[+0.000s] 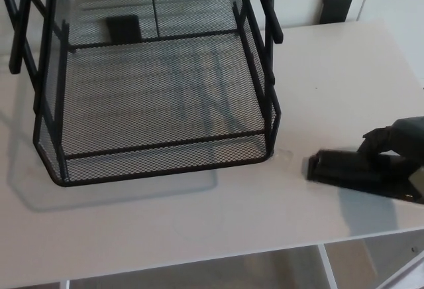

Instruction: The robot walks towards a desk on which a file tray is kept in the middle and a stapler is kept to its right. The robot lifts the stapler using its right hand and places it on the file tray.

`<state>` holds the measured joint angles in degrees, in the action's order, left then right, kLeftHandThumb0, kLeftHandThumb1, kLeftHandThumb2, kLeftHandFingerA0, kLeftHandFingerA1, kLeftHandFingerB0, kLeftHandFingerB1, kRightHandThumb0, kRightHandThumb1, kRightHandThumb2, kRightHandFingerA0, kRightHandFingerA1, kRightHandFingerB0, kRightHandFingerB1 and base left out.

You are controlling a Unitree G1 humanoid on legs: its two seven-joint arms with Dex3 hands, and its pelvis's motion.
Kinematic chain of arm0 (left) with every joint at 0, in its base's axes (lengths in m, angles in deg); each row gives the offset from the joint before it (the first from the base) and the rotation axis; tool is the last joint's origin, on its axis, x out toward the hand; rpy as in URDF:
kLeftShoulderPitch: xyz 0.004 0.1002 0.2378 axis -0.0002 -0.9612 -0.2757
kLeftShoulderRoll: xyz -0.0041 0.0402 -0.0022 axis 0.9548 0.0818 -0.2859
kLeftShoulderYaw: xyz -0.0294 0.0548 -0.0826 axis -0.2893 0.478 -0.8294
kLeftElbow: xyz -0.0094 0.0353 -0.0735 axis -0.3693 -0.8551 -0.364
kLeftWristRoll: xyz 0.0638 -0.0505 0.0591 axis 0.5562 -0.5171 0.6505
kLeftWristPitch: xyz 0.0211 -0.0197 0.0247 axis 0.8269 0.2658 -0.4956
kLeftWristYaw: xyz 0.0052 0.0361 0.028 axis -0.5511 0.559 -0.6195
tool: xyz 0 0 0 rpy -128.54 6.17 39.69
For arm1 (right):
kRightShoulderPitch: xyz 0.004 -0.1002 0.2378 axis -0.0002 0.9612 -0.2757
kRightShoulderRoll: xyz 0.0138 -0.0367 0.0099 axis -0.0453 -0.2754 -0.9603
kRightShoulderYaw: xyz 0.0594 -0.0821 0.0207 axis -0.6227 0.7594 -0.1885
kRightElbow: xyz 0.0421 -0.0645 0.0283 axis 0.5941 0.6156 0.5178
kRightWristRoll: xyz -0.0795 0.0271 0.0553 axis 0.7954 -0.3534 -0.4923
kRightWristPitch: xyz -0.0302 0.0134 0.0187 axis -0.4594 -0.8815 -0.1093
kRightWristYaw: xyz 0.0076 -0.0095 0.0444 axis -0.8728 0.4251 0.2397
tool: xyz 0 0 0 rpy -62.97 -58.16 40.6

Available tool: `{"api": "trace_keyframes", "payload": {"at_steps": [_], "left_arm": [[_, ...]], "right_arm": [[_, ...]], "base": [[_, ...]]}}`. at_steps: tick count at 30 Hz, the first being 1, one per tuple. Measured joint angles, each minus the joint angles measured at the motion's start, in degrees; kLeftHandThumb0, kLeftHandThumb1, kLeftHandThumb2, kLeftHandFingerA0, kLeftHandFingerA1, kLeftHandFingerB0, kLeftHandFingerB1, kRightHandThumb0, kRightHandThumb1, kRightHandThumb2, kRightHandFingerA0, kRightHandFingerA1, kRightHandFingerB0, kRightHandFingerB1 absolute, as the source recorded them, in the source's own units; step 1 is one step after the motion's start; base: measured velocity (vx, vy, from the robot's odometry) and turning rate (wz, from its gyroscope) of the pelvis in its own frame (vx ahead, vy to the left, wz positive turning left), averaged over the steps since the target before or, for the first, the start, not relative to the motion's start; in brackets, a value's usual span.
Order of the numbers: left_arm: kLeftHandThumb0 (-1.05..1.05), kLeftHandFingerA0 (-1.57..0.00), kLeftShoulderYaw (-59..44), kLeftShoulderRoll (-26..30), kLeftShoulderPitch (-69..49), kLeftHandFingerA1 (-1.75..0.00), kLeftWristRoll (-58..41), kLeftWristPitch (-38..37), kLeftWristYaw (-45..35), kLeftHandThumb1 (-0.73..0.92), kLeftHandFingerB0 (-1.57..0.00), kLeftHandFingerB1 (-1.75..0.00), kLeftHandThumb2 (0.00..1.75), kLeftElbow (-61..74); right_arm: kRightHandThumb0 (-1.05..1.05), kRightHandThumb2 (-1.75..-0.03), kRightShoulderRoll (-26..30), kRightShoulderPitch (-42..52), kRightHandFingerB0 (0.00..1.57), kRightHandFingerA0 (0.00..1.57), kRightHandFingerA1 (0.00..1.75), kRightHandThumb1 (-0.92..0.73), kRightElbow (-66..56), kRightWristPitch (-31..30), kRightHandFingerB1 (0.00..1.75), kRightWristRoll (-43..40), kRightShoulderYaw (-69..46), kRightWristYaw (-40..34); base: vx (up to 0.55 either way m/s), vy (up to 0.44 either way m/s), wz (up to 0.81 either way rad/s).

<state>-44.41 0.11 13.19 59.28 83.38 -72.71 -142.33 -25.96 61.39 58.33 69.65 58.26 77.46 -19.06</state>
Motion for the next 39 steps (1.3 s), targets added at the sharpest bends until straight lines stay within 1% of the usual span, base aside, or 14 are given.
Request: {"api": "trace_keyframes", "payload": {"at_steps": [2,4,5,6,8,10,11,12,16,19,31,34,35,39], "left_arm": [[-1.01,-0.28,0.20,-0.03,0.05,-1.04,0.03,0.00,0.00,0.87,0.00,-0.53,1.17,0.01],[-1.02,-0.28,0.44,-0.04,0.07,-1.05,0.05,0.00,-0.01,0.91,0.00,-0.56,1.14,0.04],[-1.02,-0.27,0.51,-0.04,0.07,-1.04,0.06,0.00,-0.02,0.92,0.00,-0.57,1.15,0.06],[-0.96,-0.14,0.61,-0.05,0.05,-0.88,0.07,0.00,-0.03,0.83,-0.09,-0.59,1.45,0.07],[-1.02,-0.28,0.82,-0.05,0.01,-1.05,0.08,0.00,-0.05,0.92,0.00,-0.58,1.17,0.08],[-0.96,-0.13,1.04,-0.05,0.00,-0.87,0.09,0.00,-0.05,0.85,-0.08,-0.58,1.47,0.08],[-1.01,-0.26,1.11,-0.05,0.00,-1.01,0.09,0.00,-0.05,0.92,0.00,-0.55,1.19,0.08],[-0.96,-0.15,1.28,-0.05,0.01,-0.87,0.11,0.00,-0.05,0.86,-0.08,-0.56,1.47,0.08],[-0.98,-0.17,1.94,-0.05,0.06,-0.90,0.20,0.00,-0.05,0.85,-0.10,-0.61,1.47,0.08],[-0.97,-0.19,2.43,-0.05,0.00,-0.90,0.28,0.00,-0.05,0.85,-0.11,-0.60,1.46,0.07],[-0.97,-0.17,3.71,0.45,-2.19,-0.88,0.59,-0.04,-0.71,0.84,-0.11,-0.60,1.44,-0.28],[-0.97,-0.16,3.74,0.60,-2.49,-0.89,0.60,-0.19,-0.79,0.83,-0.07,-0.58,1.46,-0.43],[-1.02,-0.32,3.74,0.66,-2.58,-1.09,0.60,-0.21,-0.86,0.92,0.00,-0.56,1.14,-0.43],[-1.00,-0.24,3.74,0.82,-2.74,-0.98,0.59,-0.23,-1.18,0.92,0.00,-0.51,1.17,-0.44]], "right_arm": [[-0.32,-0.61,-0.05,0.63,0.81,0.87,1.75,-0.69,-0.01,0.52,0.97,0.94,0.14,-2.30],[-0.33,-1.00,-0.11,1.12,0.80,1.15,1.32,-0.59,-0.02,1.01,1.03,1.71,0.18,-4.21],[-0.32,-1.00,-0.13,1.31,0.81,1.14,1.33,-0.60,-0.03,1.23,1.07,2.08,0.19,-4.97],[-0.22,-0.74,-0.15,1.52,0.71,0.87,1.73,-0.73,-0.03,1.46,1.37,2.42,0.20,-5.82],[-0.21,-0.78,-0.29,1.97,0.79,0.90,1.72,-0.71,-0.04,2.02,1.26,3.16,0.24,-7.81],[-0.24,-0.72,-0.43,2.32,0.82,0.92,1.71,-0.71,-0.02,2.40,1.21,3.73,0.24,-9.60],[-0.23,-0.71,-0.50,2.46,0.82,0.90,1.70,-0.70,0.00,2.53,1.14,3.95,0.24,-10.22],[-0.22,-0.72,-0.64,2.71,0.80,0.91,1.68,-0.73,0.02,2.80,1.19,4.36,0.24,-11.25],[-0.17,-0.79,-0.74,3.70,0.77,0.90,1.72,-0.68,0.04,3.67,1.37,5.44,0.23,-14.69],[-0.17,-0.87,-0.74,4.57,0.81,0.94,1.51,-0.66,0.08,4.34,1.38,6.38,0.09,-17.21],[-0.18,-0.75,0.16,10.85,0.68,0.77,1.75,-0.70,0.83,11.30,1.53,7.95,-9.86,-25.34],[-0.15,-0.80,0.96,9.99,0.66,0.95,1.72,-0.71,0.00,11.91,1.46,7.77,-13.66,-24.64],[-0.16,-0.80,1.20,9.02,0.66,0.79,1.73,-0.68,-0.81,11.91,1.55,7.55,-15.26,-24.06],[-0.28,-0.65,1.25,4.28,0.66,0.83,1.75,-0.82,-2.20,11.97,1.49,6.99,-19.51,-22.81]], "base": [[0.00,0.000,0.00],[0.00,0.000,0.00],[0.00,0.000,0.00],[0.00,0.000,0.00],[0.00,0.000,0.00],[0.00,0.000,0.00],[0.00,0.000,0.00],[0.00,0.000,0.00],[0.00,0.000,0.00],[0.00,0.000,0.00],[0.00,0.000,0.00],[0.00,0.000,0.00],[0.00,0.000,0.00],[0.00,0.000,0.00]]}}
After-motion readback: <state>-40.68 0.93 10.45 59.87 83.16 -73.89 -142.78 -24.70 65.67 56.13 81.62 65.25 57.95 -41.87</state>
